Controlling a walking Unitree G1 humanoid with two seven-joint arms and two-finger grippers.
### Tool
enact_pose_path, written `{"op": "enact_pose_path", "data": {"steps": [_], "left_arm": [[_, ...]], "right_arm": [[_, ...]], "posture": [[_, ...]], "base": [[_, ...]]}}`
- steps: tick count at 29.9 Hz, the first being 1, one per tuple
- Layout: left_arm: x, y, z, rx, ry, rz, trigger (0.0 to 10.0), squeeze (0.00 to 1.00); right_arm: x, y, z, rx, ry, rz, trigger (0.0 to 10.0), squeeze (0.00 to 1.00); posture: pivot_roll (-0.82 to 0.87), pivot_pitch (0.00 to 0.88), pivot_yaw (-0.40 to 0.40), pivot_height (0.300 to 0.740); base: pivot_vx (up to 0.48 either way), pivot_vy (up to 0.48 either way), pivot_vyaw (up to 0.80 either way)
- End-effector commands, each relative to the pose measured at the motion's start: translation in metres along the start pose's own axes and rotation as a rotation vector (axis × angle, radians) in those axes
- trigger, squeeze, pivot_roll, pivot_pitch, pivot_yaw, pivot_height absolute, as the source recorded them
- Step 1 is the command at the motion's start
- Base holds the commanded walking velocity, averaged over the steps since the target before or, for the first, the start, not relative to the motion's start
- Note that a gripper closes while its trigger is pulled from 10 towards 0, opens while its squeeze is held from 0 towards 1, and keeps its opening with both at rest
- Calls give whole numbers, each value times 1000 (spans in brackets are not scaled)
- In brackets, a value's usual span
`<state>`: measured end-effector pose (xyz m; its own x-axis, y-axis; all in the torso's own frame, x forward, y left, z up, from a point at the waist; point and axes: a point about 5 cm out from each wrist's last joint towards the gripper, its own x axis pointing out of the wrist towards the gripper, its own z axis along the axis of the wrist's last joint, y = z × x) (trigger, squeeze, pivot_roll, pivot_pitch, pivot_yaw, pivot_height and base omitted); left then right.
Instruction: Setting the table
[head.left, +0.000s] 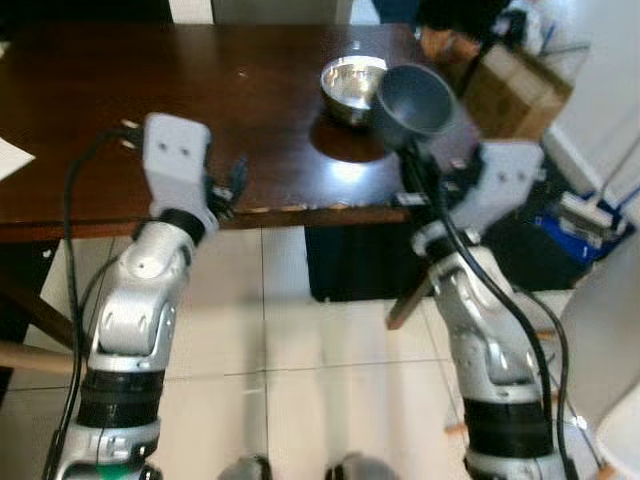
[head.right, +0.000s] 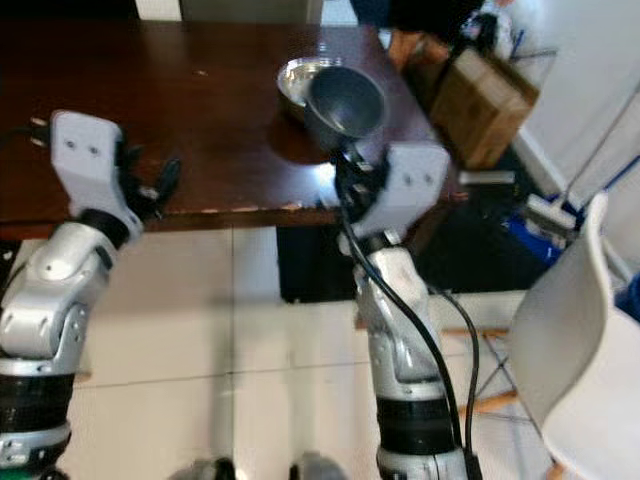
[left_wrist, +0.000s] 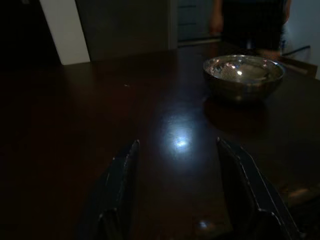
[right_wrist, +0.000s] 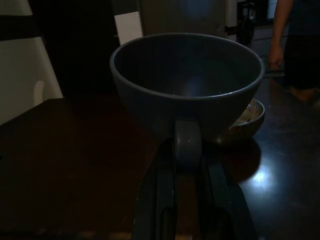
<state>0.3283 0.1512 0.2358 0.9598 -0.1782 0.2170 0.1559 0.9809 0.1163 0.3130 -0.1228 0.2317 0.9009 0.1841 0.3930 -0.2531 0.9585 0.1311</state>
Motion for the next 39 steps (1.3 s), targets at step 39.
{"op": "enact_pose_path", "data": {"steps": [39], "left_arm": [[-2, -11, -13, -15, 75, -173, 10000, 0]], "right_arm": [[-10, -16, -31, -87, 145, 27, 10000, 0]], "posture": [[-96, 119, 31, 740]], "base": [[211, 0, 0]]}}
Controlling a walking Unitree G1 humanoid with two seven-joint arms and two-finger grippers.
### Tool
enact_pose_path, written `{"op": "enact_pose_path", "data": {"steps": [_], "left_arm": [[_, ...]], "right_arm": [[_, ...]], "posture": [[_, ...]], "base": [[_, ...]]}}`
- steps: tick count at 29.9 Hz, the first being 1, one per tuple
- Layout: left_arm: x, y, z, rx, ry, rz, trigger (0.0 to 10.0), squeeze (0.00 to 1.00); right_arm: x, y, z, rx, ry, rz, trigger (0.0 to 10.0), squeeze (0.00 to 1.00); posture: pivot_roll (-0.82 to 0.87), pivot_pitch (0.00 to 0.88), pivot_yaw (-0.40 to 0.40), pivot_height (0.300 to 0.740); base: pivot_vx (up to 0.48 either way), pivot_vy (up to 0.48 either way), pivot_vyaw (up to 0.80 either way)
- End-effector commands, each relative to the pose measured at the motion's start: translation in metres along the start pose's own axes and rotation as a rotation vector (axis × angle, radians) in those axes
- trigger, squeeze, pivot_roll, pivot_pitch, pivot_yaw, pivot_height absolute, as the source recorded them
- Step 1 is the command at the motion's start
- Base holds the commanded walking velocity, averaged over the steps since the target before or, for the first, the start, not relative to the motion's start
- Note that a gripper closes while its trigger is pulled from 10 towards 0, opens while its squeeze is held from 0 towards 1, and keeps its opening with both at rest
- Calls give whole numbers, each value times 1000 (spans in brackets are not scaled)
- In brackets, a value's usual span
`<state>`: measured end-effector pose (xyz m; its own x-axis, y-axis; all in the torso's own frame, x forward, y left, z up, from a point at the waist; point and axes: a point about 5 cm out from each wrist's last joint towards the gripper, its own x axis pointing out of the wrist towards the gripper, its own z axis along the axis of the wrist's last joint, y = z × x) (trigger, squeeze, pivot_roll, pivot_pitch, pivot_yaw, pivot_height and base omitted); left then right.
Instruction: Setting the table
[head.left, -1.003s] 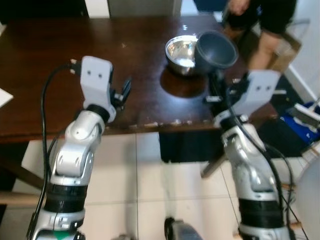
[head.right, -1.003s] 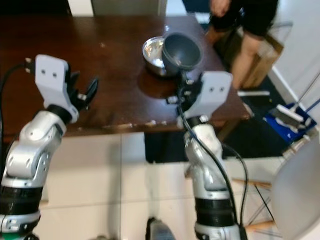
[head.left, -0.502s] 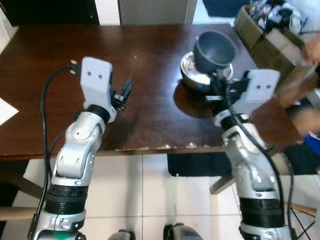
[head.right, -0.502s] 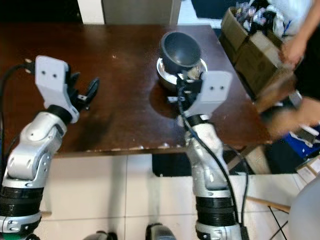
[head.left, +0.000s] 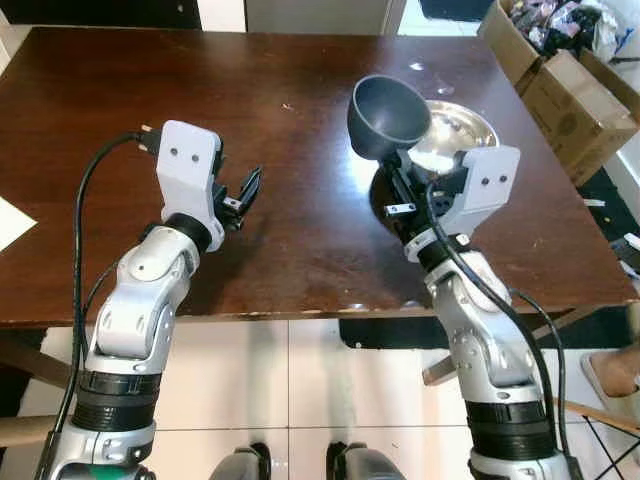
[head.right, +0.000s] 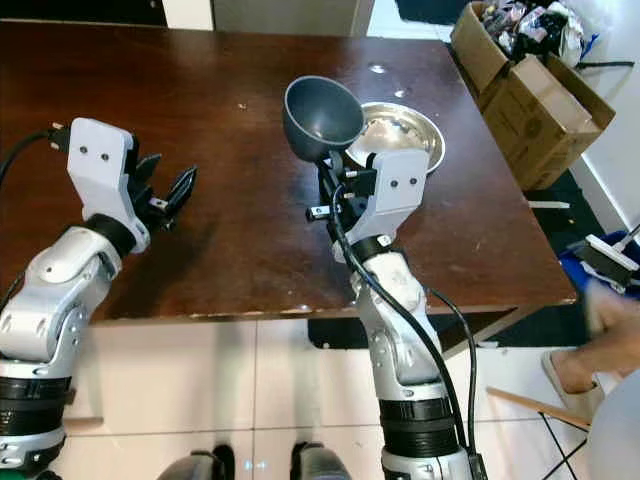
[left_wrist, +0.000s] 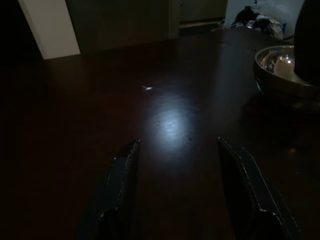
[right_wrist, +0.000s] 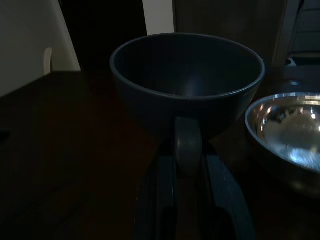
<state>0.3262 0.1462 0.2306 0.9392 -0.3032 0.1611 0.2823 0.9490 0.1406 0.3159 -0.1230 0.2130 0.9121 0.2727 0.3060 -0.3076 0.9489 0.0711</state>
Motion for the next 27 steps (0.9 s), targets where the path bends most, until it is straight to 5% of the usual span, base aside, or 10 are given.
{"op": "enact_pose_path", "data": {"steps": [1, 2, 5, 9, 14, 22, 27], "left_arm": [[2, -5, -9, -16, 34, -41, 10000, 0], [2, -5, -9, -16, 34, -41, 10000, 0], [20, -28, -11, 28, 37, -282, 10000, 0], [24, -30, -8, 23, 33, -328, 10000, 0], [25, -42, 3, 53, 29, -550, 10000, 0], [23, -50, 10, 62, 26, -686, 10000, 0], [25, -39, 0, 102, 132, -687, 10000, 0]], "right_arm": [[-5, -11, -14, -46, 46, -47, 10000, 0], [-5, -11, -14, -46, 46, -47, 10000, 0], [-16, -40, -19, -125, 83, -131, 10000, 0], [-19, -43, -18, -134, 88, -136, 10000, 0], [-41, -65, -24, -179, 132, -170, 10000, 0], [-35, -72, -32, -207, 148, -149, 10000, 0], [-33, -86, -37, -205, 179, -186, 10000, 0]], "posture": [[-96, 119, 31, 740], [-96, 119, 31, 740], [-101, 126, 45, 740], [-110, 127, 55, 740], [-120, 135, 92, 740], [-101, 140, 101, 740], [-84, 139, 113, 740]], "base": [[0, 0, 0], [0, 0, 0], [0, 0, 0], [0, 0, 0], [0, 0, 0], [0, 0, 0], [0, 0, 0]]}}
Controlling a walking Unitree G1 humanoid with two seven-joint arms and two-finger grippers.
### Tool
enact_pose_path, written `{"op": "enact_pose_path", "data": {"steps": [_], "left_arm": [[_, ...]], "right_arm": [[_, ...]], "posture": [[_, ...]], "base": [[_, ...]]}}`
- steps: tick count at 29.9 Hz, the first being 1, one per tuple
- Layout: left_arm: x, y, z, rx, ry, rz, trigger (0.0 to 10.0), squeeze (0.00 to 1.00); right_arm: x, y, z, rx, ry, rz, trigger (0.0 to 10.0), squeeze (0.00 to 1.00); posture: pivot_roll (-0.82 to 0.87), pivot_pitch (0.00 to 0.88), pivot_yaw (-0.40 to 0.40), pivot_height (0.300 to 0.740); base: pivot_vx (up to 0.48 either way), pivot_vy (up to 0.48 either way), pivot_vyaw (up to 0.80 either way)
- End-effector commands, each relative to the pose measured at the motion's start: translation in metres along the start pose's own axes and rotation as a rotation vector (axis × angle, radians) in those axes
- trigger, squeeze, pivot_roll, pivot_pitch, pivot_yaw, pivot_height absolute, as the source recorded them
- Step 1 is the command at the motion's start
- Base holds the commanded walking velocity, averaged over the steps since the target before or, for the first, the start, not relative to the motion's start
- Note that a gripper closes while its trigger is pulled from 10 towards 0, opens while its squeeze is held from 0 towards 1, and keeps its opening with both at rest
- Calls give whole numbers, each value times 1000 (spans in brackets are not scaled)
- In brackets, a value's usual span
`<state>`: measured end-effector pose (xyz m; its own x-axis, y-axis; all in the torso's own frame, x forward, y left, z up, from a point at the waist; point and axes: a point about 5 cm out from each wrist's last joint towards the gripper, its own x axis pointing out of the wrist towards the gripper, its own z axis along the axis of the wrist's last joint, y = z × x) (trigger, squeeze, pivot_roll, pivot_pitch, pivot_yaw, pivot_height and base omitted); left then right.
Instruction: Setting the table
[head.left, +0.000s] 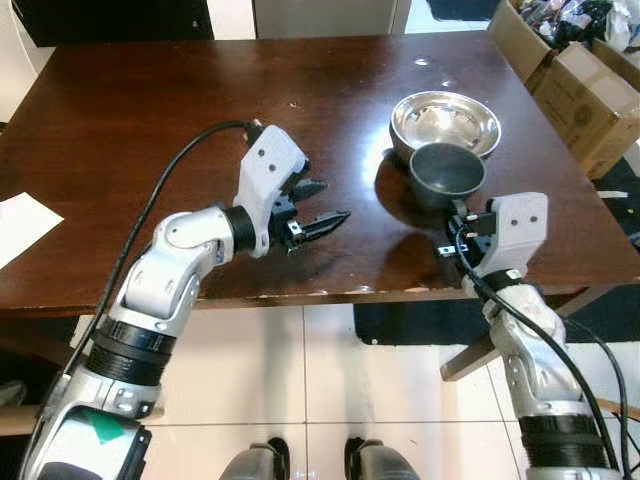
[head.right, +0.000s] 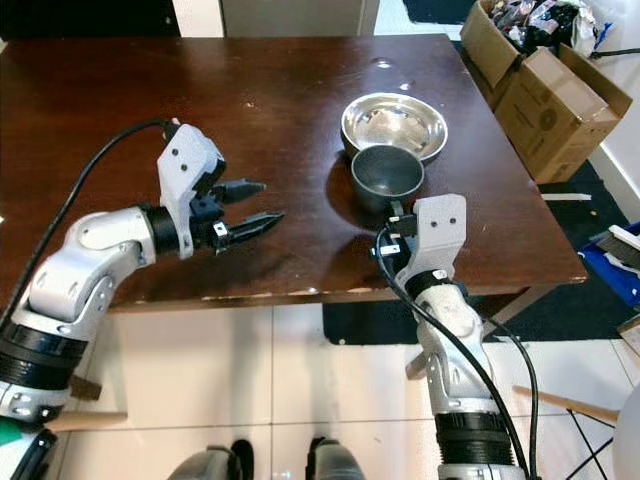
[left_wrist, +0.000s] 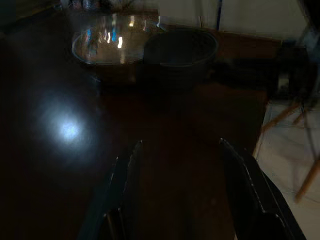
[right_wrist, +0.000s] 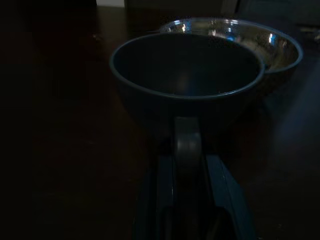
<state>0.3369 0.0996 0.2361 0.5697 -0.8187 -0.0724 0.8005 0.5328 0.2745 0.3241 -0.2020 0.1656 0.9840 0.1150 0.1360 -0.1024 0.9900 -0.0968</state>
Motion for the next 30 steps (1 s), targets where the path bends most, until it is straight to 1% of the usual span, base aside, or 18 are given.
{"op": "enact_pose_path", "data": {"steps": [1, 3, 6, 10, 15, 17, 22, 28, 29, 30], "left_arm": [[-1, 2, -9, -10, 64, 7, 10000, 0], [-3, 5, -13, 12, 91, 21, 10000, 0], [-4, 6, -15, 7, 95, 26, 10000, 0], [-6, 5, -16, 23, 112, 18, 10000, 0], [-5, 7, -15, 21, 114, 23, 10000, 0], [-5, 7, -15, 24, 115, 23, 10000, 0], [-4, 7, -16, 24, 115, 23, 10000, 0], [-3, 6, -18, 24, 114, 24, 10000, 0], [-2, 7, -18, 23, 112, 30, 10000, 0], [-2, 7, -18, 22, 112, 32, 10000, 0]], "right_arm": [[-3, -7, -5, 15, 8, -17, 10000, 0], [-5, -9, -9, 23, 12, -16, 10000, 0], [-6, -11, -13, 12, 20, -24, 10000, 0], [-4, -11, -17, 8, 23, -28, 10000, 0], [-3, -13, -20, -6, 26, -57, 10000, 0], [-5, -13, -21, -22, 28, -75, 10000, 0], [-10, -11, -22, -15, 16, -110, 10000, 0], [-17, -9, -22, -46, 3, -157, 10000, 0], [-22, -12, -23, -42, -1, -200, 10000, 0], [-23, -12, -24, -33, -1, -212, 10000, 0]], "posture": [[-84, 139, 113, 740], [-79, 142, 120, 740], [-73, 141, 124, 740], [-67, 140, 129, 740], [-66, 138, 132, 740], [-66, 138, 132, 740], [-74, 136, 134, 740], [-84, 133, 131, 740], [-93, 133, 128, 740], [-93, 133, 128, 740]], "base": [[0, 0, 0], [0, 0, 0], [0, 0, 0], [0, 0, 0], [0, 0, 0], [0, 0, 0], [0, 0, 0], [0, 0, 0], [0, 0, 0], [0, 0, 0]]}}
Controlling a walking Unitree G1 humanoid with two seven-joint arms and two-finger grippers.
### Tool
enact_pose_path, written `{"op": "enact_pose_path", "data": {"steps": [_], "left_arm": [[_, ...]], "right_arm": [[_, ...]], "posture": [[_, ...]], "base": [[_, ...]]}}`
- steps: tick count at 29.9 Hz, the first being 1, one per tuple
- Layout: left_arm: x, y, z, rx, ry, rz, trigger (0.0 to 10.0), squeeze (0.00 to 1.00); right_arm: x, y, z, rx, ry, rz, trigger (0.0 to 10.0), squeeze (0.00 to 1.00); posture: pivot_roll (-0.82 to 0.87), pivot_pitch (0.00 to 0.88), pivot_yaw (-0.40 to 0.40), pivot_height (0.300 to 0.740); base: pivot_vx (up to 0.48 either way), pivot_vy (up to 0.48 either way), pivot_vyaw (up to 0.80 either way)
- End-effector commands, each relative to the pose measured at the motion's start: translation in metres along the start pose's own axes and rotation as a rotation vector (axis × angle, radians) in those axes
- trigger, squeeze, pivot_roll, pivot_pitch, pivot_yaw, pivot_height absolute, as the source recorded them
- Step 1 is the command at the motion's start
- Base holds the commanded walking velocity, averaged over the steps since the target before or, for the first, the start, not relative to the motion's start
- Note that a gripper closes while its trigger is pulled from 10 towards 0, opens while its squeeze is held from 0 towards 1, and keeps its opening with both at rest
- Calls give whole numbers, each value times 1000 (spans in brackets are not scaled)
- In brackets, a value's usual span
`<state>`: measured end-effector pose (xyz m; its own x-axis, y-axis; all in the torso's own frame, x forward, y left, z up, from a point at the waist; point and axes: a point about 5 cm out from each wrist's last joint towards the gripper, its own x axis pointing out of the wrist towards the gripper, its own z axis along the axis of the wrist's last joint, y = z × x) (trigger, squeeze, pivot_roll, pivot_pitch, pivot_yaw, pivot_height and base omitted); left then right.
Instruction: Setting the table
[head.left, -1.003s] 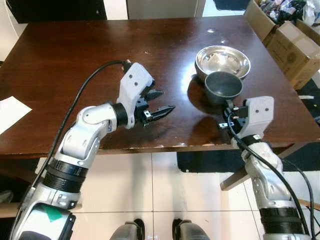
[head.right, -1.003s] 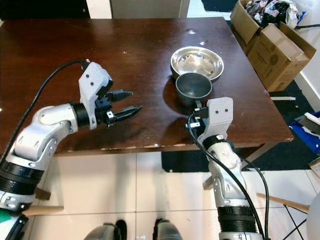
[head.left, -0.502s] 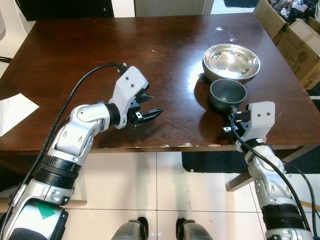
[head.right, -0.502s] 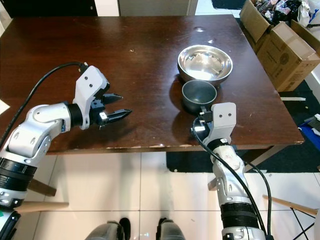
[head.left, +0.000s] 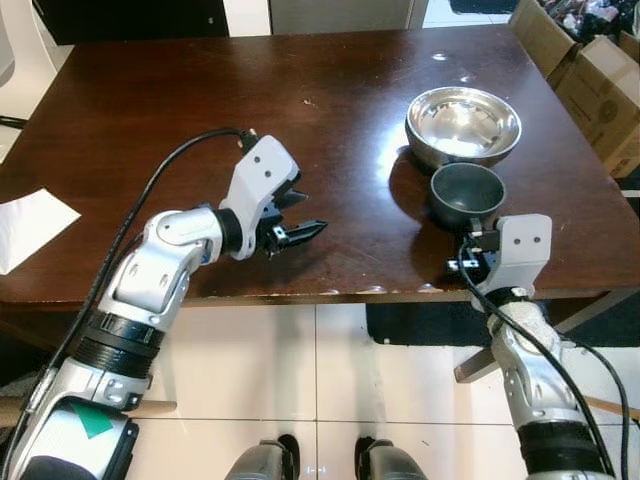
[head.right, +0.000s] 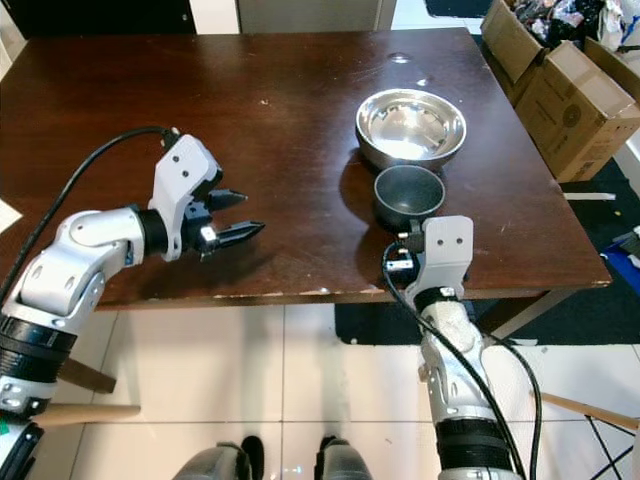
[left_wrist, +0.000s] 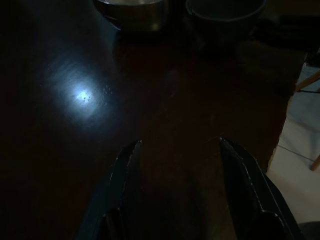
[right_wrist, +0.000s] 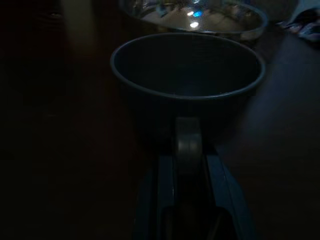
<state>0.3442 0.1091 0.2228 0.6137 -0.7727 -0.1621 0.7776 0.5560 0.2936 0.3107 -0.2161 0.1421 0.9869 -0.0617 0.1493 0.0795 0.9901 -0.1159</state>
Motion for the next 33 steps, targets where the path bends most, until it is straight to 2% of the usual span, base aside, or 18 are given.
{"op": "enact_pose_path", "data": {"steps": [1, 8, 12, 18, 19, 21, 22, 33], "left_arm": [[1, 0, -2, 6, 7, -2, 10000, 0], [2, 0, -3, 4, 5, 3, 10000, 0], [2, 1, -3, 2, 5, 11, 10000, 0], [2, 1, -4, 1, 6, 16, 10000, 0], [2, 1, -5, 0, 6, 17, 10000, 0], [2, 1, -5, 0, 6, 17, 10000, 0], [2, 1, -5, 0, 6, 17, 10000, 0], [4, -1, -5, -3, 0, 12, 10000, 0]], "right_arm": [[-5, -3, -2, 12, -5, -34, 10000, 0], [-6, -15, -5, 68, -4, -95, 10000, 0], [-4, -20, -7, 39, 10, -122, 10000, 0], [-3, -21, -7, 58, 15, -120, 10000, 0], [-3, -20, -8, 57, 15, -120, 10000, 420], [-3, -20, -8, 56, 16, -121, 10000, 420], [-3, -19, -9, 64, 17, -117, 10000, 1000], [-4, -19, 13, 17, -89, -138, 10000, 1000]], "posture": [[-93, 133, 128, 740], [-96, 133, 125, 740], [-95, 132, 120, 740], [-94, 134, 118, 740], [-95, 134, 118, 740], [-95, 134, 118, 740], [-95, 134, 118, 740], [-105, 137, 116, 740]], "base": [[0, 0, 0], [0, 0, 0], [0, 0, 0], [0, 0, 0], [0, 0, 0], [0, 0, 0], [0, 0, 0], [0, 0, 0]]}}
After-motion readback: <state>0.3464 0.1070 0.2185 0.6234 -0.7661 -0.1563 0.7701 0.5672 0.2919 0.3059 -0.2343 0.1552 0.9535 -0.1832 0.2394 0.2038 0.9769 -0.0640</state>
